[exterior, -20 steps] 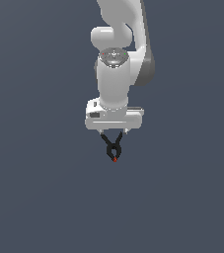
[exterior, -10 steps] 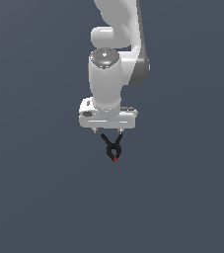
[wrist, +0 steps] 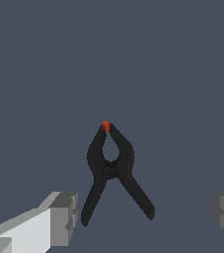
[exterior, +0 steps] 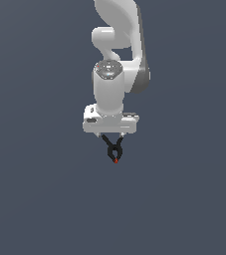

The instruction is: Pick up the object and move it to a goal position.

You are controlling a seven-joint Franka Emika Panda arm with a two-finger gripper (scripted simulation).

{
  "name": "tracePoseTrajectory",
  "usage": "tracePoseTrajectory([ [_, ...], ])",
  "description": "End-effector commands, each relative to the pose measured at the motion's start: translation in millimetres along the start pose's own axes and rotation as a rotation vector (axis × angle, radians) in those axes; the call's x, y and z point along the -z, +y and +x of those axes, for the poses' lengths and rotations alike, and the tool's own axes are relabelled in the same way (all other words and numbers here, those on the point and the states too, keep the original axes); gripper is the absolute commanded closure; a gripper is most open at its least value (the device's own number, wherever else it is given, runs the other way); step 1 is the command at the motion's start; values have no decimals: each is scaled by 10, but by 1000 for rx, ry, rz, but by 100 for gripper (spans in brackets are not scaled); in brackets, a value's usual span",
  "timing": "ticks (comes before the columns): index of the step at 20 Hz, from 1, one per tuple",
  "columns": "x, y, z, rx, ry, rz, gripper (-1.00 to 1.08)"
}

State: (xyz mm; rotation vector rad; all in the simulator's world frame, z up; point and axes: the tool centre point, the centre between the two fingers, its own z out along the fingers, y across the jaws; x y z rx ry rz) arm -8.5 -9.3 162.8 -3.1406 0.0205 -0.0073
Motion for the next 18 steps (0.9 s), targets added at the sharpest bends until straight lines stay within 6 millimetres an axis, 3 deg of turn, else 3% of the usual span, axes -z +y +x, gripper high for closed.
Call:
tracePoseTrajectory([
  [1, -153, -28, -30, 18, -2, -1, -92],
  [10, -757, -145, -196, 92, -4, -1, -92],
  [18, -933, -180, -262, 114, -5, -1, -92],
])
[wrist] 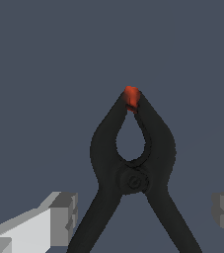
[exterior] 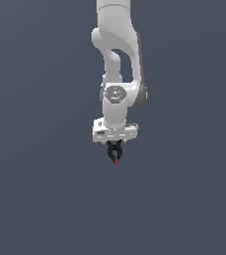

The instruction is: Pick up the object and move it to a goal position.

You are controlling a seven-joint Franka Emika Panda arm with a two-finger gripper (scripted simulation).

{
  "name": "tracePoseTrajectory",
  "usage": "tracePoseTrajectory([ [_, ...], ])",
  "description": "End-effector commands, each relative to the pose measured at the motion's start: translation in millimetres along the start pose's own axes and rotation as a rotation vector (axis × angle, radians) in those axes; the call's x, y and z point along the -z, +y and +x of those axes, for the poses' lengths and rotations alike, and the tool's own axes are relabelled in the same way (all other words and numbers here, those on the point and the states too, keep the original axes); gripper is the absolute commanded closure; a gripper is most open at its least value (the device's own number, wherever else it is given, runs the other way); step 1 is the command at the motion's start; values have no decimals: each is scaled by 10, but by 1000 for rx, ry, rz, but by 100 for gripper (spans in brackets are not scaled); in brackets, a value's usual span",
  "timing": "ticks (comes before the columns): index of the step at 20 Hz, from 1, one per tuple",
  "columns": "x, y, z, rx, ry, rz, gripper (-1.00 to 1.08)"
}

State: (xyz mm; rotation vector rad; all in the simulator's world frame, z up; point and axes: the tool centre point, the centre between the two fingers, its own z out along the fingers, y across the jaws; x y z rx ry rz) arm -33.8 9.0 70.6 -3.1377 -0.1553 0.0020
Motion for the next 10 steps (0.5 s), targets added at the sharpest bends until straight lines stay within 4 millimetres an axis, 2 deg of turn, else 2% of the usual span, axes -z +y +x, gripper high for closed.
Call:
tracePoseTrajectory([
  [1, 0, -1, 0, 0, 0, 0, -92],
  [5, -55, 0, -2, 0, 0, 0, -92],
  [10, -271, -1, -11, 1, 1, 0, -92],
])
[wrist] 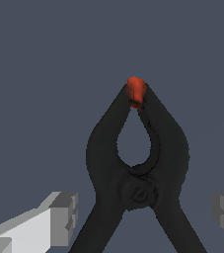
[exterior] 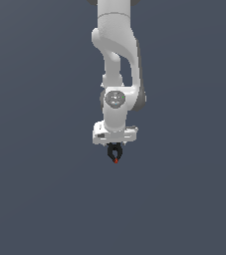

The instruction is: Pick up the object and move it to a goal position.

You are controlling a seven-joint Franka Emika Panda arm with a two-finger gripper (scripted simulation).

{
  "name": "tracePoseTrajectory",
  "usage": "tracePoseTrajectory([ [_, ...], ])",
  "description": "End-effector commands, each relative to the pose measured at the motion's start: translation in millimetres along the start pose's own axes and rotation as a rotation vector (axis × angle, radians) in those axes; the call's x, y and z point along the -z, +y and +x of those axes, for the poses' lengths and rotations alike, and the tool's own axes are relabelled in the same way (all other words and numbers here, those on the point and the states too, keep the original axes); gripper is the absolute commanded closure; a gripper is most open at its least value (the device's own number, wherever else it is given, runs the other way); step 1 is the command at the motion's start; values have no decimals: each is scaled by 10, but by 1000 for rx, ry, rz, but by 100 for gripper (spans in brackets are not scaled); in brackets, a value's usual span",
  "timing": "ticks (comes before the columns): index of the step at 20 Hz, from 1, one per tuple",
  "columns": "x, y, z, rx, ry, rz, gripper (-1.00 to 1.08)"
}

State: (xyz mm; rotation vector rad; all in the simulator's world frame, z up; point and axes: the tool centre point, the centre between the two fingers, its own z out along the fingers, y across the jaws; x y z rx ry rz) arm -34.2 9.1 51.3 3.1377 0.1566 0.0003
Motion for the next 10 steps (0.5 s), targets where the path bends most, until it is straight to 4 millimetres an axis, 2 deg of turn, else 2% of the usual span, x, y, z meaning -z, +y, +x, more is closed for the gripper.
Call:
tracePoseTrajectory([
  [1, -131, -2, -9, 1, -1, 0, -92],
  [5, -278, -2, -9, 1, 0, 0, -92],
  [9, -320, -3, -2, 1, 0, 0, -92],
  [10, -320, -3, -2, 1, 0, 0, 108],
])
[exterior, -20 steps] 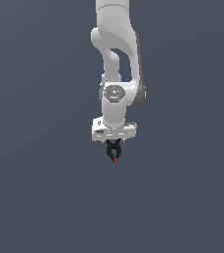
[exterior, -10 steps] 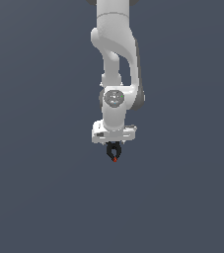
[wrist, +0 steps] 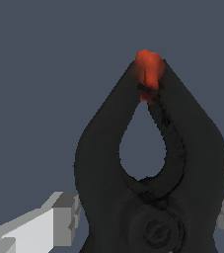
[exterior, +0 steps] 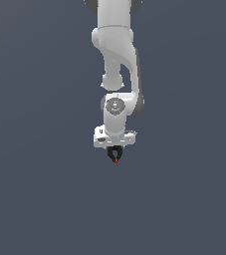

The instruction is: Pick up the object and move it to a goal position.

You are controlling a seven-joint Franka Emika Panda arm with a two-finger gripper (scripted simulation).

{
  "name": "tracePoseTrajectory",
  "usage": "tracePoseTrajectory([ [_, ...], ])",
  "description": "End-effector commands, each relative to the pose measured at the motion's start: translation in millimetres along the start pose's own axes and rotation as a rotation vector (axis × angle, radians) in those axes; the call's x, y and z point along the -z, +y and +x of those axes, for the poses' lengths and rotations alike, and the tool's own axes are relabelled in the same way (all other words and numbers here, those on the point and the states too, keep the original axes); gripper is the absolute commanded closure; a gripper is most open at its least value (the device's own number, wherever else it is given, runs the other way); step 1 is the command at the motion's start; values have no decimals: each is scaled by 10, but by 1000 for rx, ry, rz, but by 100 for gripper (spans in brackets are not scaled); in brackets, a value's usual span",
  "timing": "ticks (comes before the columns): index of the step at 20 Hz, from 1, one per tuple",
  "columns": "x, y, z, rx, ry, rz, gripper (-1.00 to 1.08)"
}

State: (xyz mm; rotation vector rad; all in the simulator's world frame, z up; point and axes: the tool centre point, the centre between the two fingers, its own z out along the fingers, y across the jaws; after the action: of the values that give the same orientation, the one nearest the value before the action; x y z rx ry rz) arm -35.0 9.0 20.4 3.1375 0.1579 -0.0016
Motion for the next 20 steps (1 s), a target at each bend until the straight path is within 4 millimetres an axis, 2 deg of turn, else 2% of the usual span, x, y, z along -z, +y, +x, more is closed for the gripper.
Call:
tracePoseTrajectory([
  [1, -11, -3, 6, 1, 1, 0, 108],
  [13, 17, 15, -8, 0, 1, 0, 108],
  [20, 196, 152, -110, 0, 1, 0, 108],
])
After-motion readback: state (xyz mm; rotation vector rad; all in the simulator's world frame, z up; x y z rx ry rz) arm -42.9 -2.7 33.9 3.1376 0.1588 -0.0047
